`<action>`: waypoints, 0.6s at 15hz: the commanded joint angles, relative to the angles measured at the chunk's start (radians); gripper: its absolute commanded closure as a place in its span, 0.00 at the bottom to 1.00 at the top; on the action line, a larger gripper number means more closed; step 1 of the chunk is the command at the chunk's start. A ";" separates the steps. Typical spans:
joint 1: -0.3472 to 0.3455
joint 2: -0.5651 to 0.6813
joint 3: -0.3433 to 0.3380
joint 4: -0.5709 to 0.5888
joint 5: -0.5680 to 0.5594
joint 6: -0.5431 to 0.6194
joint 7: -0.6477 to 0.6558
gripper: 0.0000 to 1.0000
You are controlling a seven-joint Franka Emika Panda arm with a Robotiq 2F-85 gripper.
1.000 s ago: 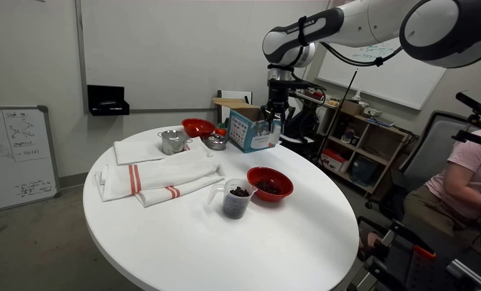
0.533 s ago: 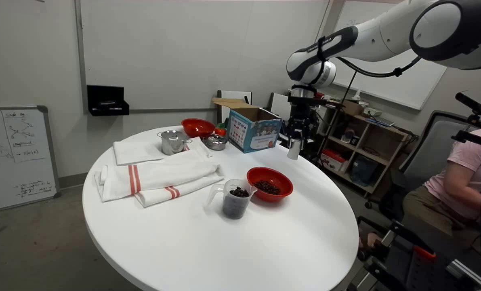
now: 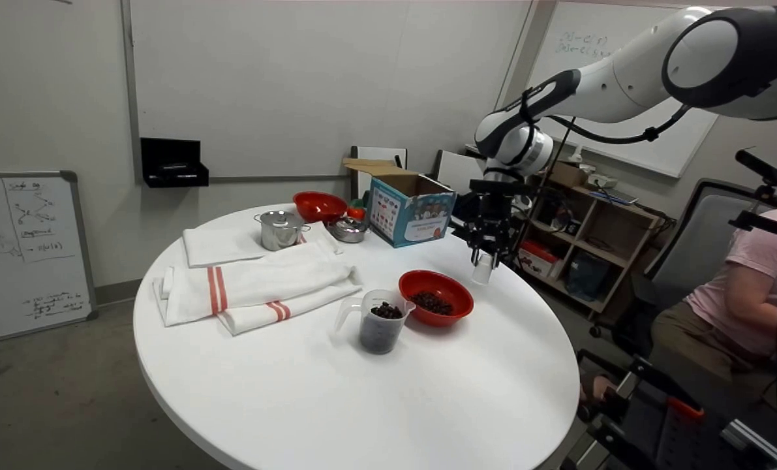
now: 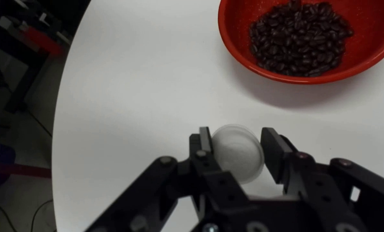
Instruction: Move the seasoning bottle away from the tea towel
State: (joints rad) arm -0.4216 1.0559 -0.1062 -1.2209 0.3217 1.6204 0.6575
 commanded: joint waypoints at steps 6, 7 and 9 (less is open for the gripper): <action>0.025 0.032 -0.068 -0.026 0.077 0.027 0.066 0.83; 0.032 0.035 -0.077 -0.026 0.064 0.038 0.061 0.83; 0.041 0.039 -0.092 -0.026 0.045 0.061 0.056 0.83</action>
State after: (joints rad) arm -0.4093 1.0989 -0.1651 -1.2315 0.3805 1.6457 0.7084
